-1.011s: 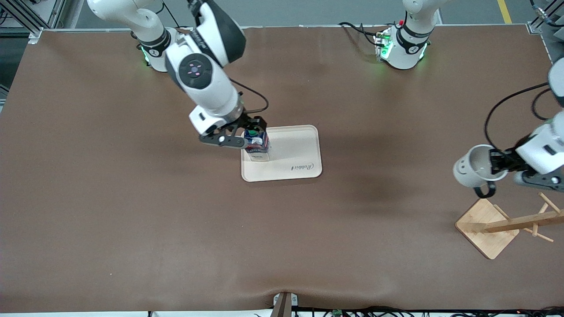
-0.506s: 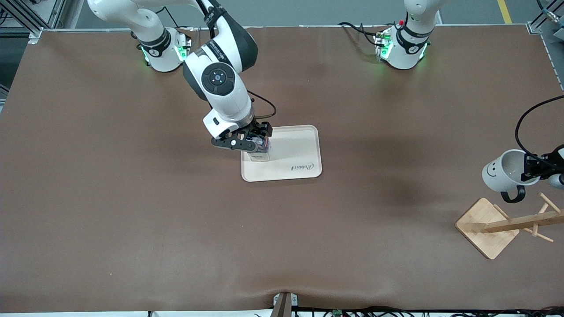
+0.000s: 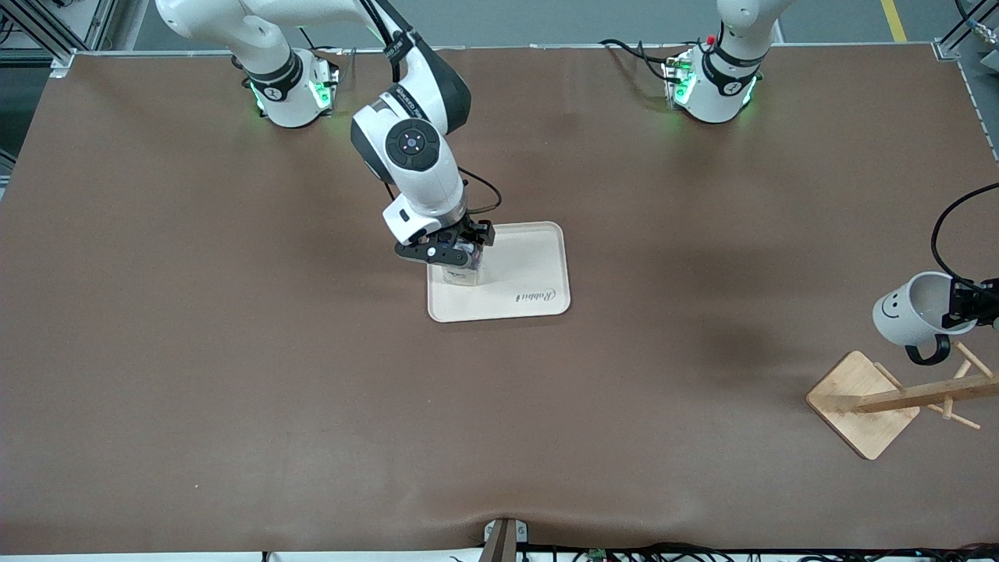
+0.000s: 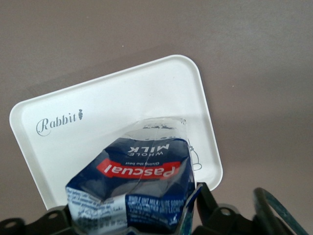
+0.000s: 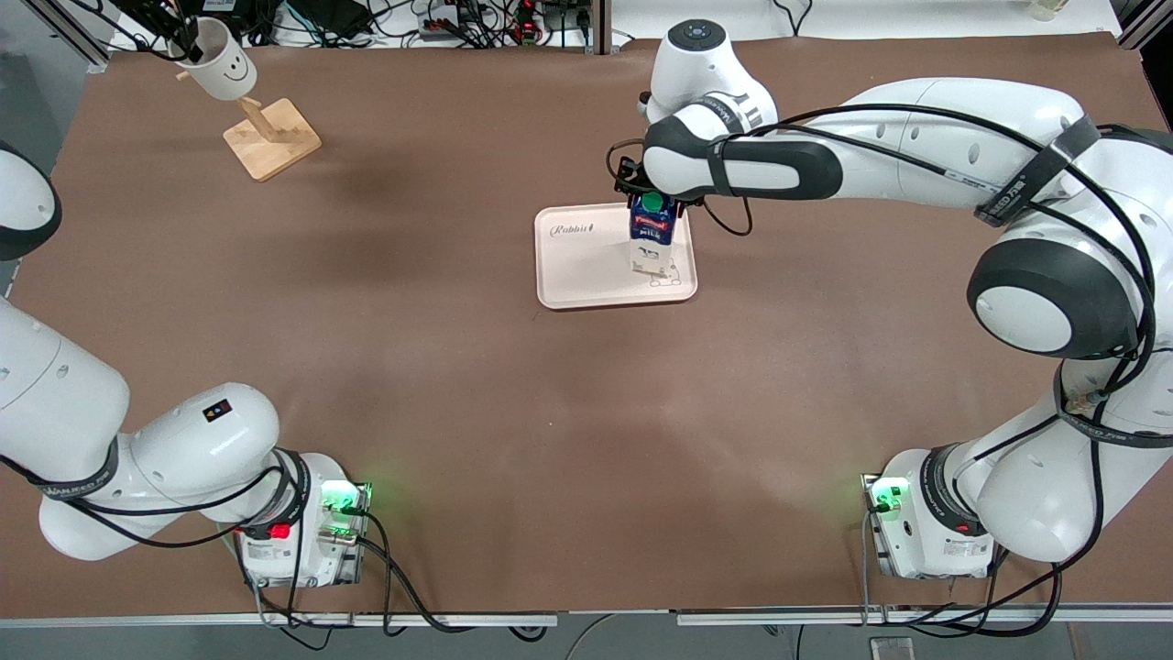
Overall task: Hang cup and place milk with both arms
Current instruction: 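Carry the mug to the tree while the right gripper carries milk away, then hang the mug handle on a tree peg while the right gripper lowers milk, then open both grippers, releasing the mug and the milk carton, and withdraw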
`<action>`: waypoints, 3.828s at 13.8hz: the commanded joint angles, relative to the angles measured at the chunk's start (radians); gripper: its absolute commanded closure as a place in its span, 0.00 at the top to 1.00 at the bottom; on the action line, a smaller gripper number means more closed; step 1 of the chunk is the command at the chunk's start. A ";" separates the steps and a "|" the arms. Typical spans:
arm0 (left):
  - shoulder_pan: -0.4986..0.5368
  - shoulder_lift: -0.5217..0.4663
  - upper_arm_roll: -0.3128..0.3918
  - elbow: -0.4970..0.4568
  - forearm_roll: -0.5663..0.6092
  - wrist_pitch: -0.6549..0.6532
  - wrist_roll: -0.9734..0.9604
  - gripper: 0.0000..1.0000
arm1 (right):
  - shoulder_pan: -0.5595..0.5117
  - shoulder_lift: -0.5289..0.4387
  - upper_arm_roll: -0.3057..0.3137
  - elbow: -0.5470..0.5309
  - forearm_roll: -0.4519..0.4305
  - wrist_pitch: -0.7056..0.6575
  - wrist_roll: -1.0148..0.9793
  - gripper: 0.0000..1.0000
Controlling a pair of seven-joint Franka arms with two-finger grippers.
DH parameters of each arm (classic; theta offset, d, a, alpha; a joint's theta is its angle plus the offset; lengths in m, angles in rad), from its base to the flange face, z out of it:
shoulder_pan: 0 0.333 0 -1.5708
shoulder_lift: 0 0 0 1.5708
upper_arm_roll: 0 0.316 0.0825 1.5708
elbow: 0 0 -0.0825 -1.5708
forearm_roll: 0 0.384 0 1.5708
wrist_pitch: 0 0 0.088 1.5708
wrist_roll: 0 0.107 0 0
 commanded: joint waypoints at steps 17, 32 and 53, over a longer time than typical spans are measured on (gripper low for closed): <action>0.085 0.026 -0.008 0.027 -0.023 0.018 0.158 0.00 | -0.646 -0.256 -0.018 -0.073 -0.039 -0.360 -0.648 0.00; 0.078 0.055 -0.012 0.033 -0.023 0.047 0.160 1.00 | -0.845 -0.264 -0.018 -0.384 -0.047 -0.059 -0.881 0.47; -0.053 -0.114 -0.140 0.032 -0.011 -0.224 -0.612 1.00 | -0.842 -0.270 -0.016 0.065 -0.064 -0.482 -0.981 1.00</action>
